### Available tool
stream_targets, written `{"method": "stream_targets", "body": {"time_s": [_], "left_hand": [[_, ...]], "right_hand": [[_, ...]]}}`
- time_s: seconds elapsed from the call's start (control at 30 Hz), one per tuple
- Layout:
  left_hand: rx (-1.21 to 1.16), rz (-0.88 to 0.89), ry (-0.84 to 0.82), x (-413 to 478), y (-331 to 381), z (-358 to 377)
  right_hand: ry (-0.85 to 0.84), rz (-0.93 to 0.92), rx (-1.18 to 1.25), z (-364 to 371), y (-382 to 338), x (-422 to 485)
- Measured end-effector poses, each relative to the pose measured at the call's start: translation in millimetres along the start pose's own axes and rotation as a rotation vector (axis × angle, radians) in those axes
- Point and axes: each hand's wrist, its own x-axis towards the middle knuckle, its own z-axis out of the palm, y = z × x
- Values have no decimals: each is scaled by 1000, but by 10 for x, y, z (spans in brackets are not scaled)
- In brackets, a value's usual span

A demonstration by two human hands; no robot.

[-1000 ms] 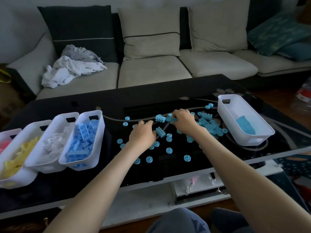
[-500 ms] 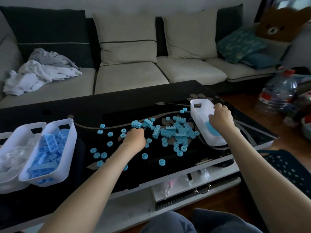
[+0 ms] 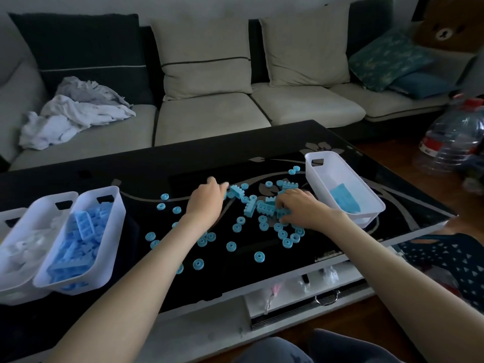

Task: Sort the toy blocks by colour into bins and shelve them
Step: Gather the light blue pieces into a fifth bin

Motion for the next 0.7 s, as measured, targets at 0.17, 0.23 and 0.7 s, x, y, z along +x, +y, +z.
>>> {"method": "stream_targets", "body": {"time_s": [0.17, 0.23, 0.7], "left_hand": [[-38, 36, 115, 246, -96, 46], [-31, -42, -4, 307, -118, 102], [144, 39, -233, 341, -202, 171]], "right_hand": [[-29, 37, 58, -4, -13, 130], [-23, 58, 99, -4, -5, 154], [83, -52, 229, 119, -331, 281]]}}
